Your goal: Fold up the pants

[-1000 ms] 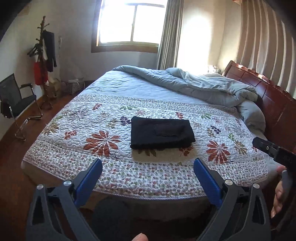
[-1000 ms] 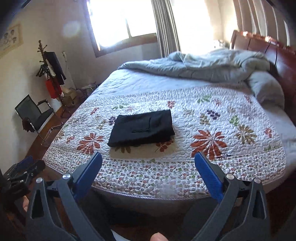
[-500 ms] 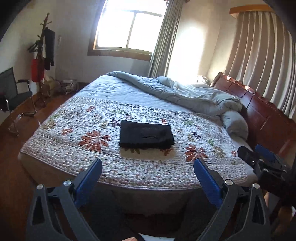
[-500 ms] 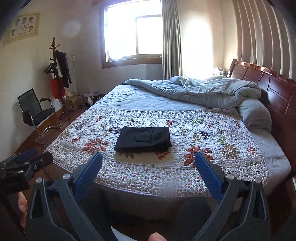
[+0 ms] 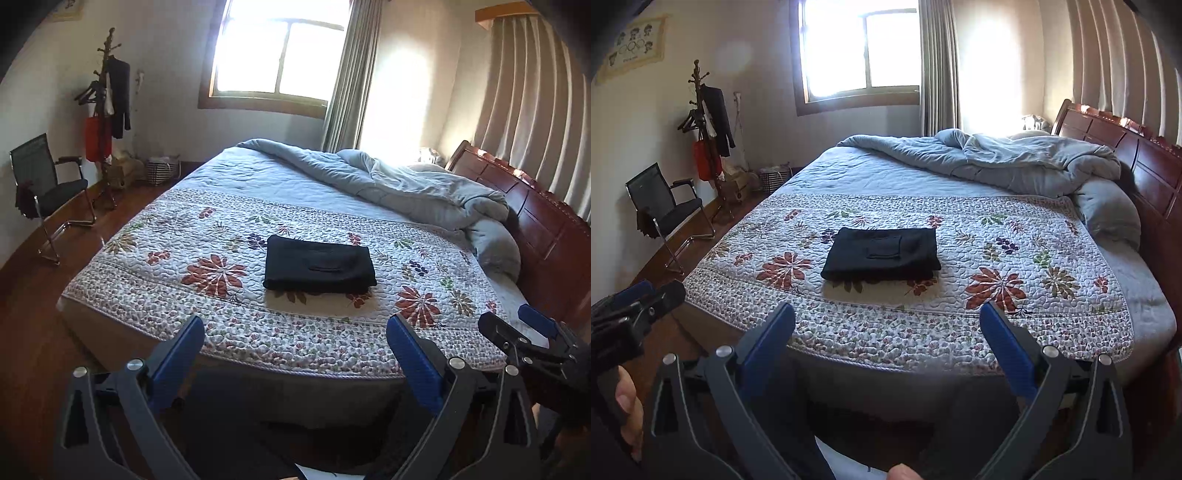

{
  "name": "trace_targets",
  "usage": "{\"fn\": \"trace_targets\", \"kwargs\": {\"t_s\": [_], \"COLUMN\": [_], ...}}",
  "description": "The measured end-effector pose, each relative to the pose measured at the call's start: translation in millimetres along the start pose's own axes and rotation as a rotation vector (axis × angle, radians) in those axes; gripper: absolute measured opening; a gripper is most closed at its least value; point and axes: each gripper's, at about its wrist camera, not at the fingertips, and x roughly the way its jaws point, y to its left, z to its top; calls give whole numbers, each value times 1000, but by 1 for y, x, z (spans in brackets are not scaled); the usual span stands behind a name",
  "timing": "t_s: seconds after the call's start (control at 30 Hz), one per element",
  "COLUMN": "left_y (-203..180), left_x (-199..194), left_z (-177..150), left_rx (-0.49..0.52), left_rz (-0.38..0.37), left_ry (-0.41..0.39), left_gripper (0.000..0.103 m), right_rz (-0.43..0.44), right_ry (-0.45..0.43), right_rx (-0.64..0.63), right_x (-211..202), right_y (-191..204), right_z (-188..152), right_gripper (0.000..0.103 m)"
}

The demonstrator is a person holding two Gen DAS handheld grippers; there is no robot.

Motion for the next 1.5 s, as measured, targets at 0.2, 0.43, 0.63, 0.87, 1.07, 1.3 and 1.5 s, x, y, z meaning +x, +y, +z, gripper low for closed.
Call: {"fn": "trace_targets", "kwargs": {"t_s": [0.2,0.43,0.63,0.87,1.07,1.3,1.5], "left_y": [-4,-7,-8,-7,-6,-8,-9], "left_x": [12,23,31,39,41,47,54], "left_z": [6,2,6,8,15,19,19], "left_rx": [-2,20,9,14,24,32,35], "left_rz": [-35,106,66,62,84,85,82], "left_ry": [14,12,41,65,48,54,67], "left_gripper": [99,99,99,99,99,99,99], "right_rz": [13,38,39,37,35,36,30], "right_ry": [28,59,68,76,79,84,90], "right_rx": [-9,6,-1,2,4,3,7], "right_x": [19,36,43,51,58,63,69], "right_y": [2,0,2,3,3,3,0], "right_z": [4,7,11,12,14,15,16], "right_gripper": [100,100,100,100,100,100,100]}}
